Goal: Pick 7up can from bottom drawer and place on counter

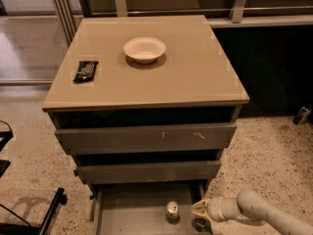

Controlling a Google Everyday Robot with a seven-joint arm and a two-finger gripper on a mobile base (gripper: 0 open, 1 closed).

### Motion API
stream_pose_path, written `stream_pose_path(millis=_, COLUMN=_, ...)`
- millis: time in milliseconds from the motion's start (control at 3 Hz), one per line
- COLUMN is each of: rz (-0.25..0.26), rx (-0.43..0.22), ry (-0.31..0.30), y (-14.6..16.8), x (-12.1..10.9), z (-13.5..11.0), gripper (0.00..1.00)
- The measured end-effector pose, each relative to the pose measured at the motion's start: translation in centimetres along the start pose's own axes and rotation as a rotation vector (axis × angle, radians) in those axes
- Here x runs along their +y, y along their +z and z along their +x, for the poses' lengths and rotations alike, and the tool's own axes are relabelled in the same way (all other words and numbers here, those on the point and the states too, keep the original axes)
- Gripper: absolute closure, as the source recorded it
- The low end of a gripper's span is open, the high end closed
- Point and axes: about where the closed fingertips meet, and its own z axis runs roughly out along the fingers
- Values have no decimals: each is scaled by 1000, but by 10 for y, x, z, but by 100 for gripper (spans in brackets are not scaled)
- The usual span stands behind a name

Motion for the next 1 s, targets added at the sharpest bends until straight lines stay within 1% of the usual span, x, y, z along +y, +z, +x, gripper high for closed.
stream_pose_path(millis=333, rz=-36, rx=-31, ry=-13, y=22, x=4, z=-4, gripper=45)
stream_pose_path(millis=1000, rz=-78, rx=-67, ry=-22, y=50, x=6, z=-6, gripper=43)
